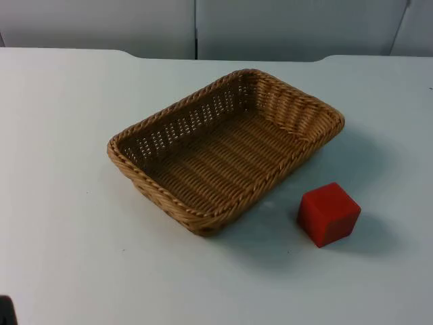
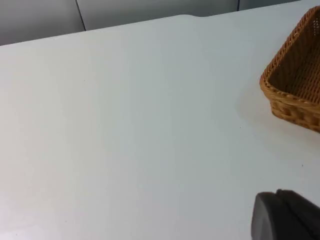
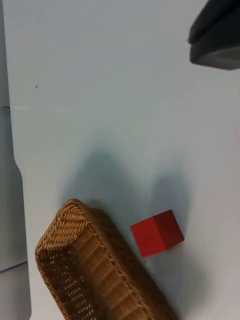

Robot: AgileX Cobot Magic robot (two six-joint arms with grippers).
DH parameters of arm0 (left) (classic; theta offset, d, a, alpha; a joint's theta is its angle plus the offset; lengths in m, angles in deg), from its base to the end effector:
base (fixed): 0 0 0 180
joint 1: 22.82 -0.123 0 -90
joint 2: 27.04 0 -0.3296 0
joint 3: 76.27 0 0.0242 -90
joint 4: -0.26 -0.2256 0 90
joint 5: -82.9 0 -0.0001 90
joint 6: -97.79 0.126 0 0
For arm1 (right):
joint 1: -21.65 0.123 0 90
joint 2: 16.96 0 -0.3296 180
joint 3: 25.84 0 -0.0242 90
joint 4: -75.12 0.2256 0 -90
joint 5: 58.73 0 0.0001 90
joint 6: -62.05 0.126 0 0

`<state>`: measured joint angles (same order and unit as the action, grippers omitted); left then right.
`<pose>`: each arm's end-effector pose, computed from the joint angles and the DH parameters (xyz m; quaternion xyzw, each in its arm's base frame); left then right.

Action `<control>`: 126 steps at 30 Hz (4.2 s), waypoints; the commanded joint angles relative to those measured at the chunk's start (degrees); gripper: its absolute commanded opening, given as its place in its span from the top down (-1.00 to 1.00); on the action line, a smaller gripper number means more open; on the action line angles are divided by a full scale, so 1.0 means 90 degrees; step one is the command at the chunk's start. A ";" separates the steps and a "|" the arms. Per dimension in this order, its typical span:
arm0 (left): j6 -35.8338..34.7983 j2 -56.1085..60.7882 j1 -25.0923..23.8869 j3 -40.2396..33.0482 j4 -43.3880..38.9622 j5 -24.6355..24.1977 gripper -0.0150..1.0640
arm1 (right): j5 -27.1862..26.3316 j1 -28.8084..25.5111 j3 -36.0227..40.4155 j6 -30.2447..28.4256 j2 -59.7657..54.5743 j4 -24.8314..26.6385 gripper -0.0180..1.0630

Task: Pick up the basket with the left hand and place the cube into the basket with the right hand.

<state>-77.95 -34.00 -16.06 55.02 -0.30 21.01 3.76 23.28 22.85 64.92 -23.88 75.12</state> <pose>-0.0424 0.0061 0.2518 0.0818 0.8512 -0.0064 0.5183 -0.0436 -0.0012 0.2507 0.0093 0.8576 0.0202 0.5139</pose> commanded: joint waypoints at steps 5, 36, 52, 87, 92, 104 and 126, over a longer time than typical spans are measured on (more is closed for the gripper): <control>-0.0180 -0.0270 0.0024 0.0113 0.0614 0.0108 0.97 | -0.0076 0.0022 0.0046 -0.0050 0.0022 0.0000 0.97; 0.3613 -0.9748 0.0024 0.1430 0.7018 0.3264 -0.31 | -0.0076 0.0022 0.0046 -0.0050 0.0022 0.0000 0.97; 0.3619 -1.1329 0.0024 0.1536 0.8324 0.3096 -0.31 | -0.0076 0.0022 0.0046 -0.0050 0.0022 0.0000 0.97; 0.4811 -1.3155 0.0602 0.2563 1.0389 0.2871 0.67 | -0.0076 0.0022 0.0046 -0.0050 0.0022 0.0000 0.97; 0.5133 -1.3155 0.0520 0.2650 1.1167 0.2925 0.97 | -0.0076 0.0022 0.0046 -0.0050 0.0022 0.0000 0.97; 0.4168 -1.2318 -0.0045 0.2996 1.0263 0.2675 0.97 | -0.0076 0.0022 0.0046 -0.0037 0.0022 0.0000 0.97; 0.2294 -1.1655 -0.0293 0.2996 0.7481 0.2584 0.97 | -0.0076 0.0022 0.0046 -0.0037 0.0022 0.0000 0.97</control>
<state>-57.32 -139.90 -18.72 81.62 65.93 45.85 3.76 23.28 22.85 64.92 -23.88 75.12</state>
